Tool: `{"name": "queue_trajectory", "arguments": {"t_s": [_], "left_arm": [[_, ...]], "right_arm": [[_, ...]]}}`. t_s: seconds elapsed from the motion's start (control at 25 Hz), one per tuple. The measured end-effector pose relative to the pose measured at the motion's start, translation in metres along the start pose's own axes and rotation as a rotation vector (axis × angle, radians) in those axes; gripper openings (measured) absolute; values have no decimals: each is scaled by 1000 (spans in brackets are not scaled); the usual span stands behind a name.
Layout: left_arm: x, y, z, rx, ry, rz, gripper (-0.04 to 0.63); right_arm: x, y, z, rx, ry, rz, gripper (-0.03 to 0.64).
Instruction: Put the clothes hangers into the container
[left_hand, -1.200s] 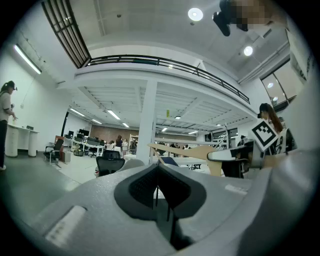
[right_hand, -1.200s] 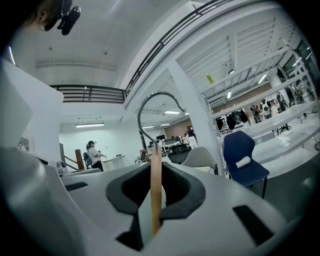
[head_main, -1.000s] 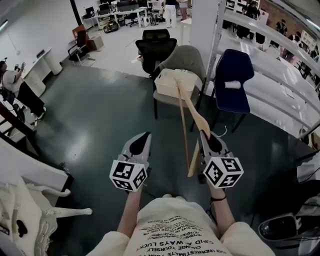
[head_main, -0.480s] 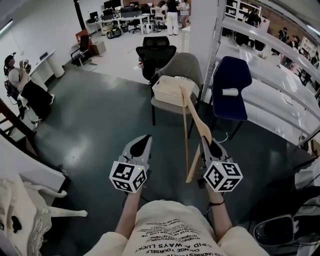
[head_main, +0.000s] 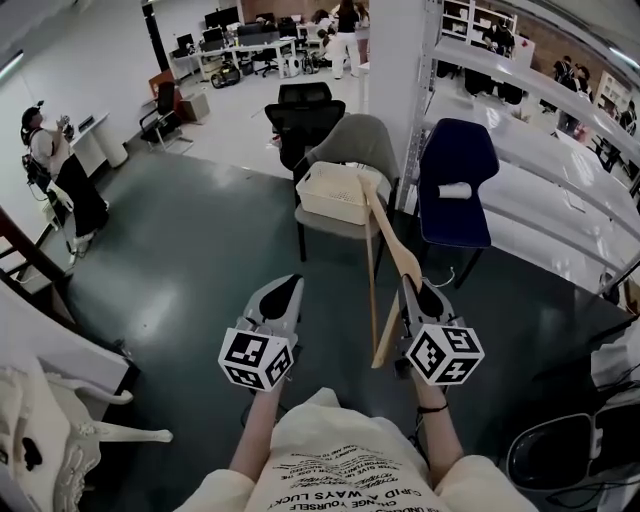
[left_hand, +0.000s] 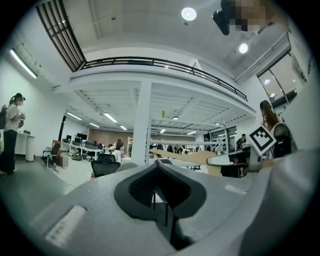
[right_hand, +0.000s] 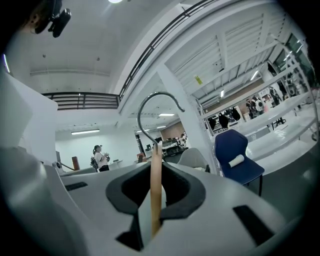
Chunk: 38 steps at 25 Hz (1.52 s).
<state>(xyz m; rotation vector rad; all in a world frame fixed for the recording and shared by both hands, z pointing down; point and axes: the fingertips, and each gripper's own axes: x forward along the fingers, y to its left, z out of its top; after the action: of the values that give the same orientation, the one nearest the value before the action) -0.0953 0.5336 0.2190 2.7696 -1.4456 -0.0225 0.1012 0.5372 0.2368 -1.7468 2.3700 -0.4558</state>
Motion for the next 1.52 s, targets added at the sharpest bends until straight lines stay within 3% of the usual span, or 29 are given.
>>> {"name": "queue_trajectory", "arguments": {"t_s": [0.32,0.68,1.12,1.52], "left_arm": [[40,35,-10,-13,25,13,23],[133,98,-20,-52,57,-14,23],[231,199,-41,-101,113,-34,23],[287,240,-56,-132,135,-68,23]], "right_arm": [[52,-11,-9,16,39,11,56],[155,-41,-8,34,86,-21,55],[289,-64,-10,57,135,-75,55],[349,-77,-12,57,154,-116,56]]}}
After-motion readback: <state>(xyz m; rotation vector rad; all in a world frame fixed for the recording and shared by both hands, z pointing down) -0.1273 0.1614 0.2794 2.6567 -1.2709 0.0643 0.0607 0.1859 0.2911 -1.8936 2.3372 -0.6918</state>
